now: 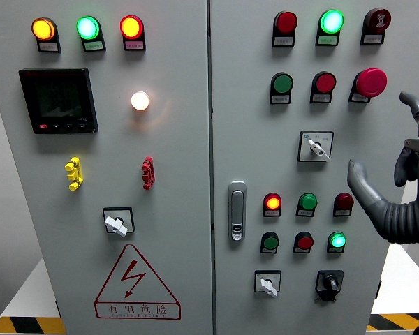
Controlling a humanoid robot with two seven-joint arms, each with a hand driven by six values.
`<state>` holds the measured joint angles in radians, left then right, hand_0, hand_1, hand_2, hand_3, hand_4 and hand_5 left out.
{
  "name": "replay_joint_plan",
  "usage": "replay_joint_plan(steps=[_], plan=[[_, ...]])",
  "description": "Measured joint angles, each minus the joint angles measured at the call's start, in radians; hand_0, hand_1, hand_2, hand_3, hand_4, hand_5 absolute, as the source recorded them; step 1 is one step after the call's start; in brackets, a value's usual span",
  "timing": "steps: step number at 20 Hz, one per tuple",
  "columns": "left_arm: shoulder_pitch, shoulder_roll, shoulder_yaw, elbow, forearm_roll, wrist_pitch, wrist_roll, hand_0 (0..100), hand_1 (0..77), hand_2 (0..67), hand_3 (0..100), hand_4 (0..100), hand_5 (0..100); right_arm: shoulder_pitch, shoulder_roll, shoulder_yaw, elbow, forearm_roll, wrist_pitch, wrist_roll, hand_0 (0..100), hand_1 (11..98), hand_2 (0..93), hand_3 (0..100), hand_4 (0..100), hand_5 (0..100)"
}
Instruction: Rotate and turn off gray switch
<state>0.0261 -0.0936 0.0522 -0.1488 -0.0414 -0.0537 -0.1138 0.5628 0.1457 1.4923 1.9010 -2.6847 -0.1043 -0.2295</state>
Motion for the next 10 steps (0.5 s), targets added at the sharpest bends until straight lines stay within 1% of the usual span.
replay_joint_plan(steps=[9, 10], plan=[[0.0, 0.001, 0.0, 0.0, 0.0, 0.0, 0.0, 0, 0.0, 10.1, 22, 12, 12, 0.004, 0.0, 0.0, -0.003, 0.0, -0.002, -0.001, 35, 64.6, 17.4, 100, 95, 100], [0.0, 0.001, 0.0, 0.0, 0.0, 0.0, 0.0, 0, 0.0, 10.1, 22, 12, 12, 0.006, 0.0, 0.001, -0.005, -0.001, -0.002, -0.001, 35, 63.8, 18.6, 100, 95, 100]])
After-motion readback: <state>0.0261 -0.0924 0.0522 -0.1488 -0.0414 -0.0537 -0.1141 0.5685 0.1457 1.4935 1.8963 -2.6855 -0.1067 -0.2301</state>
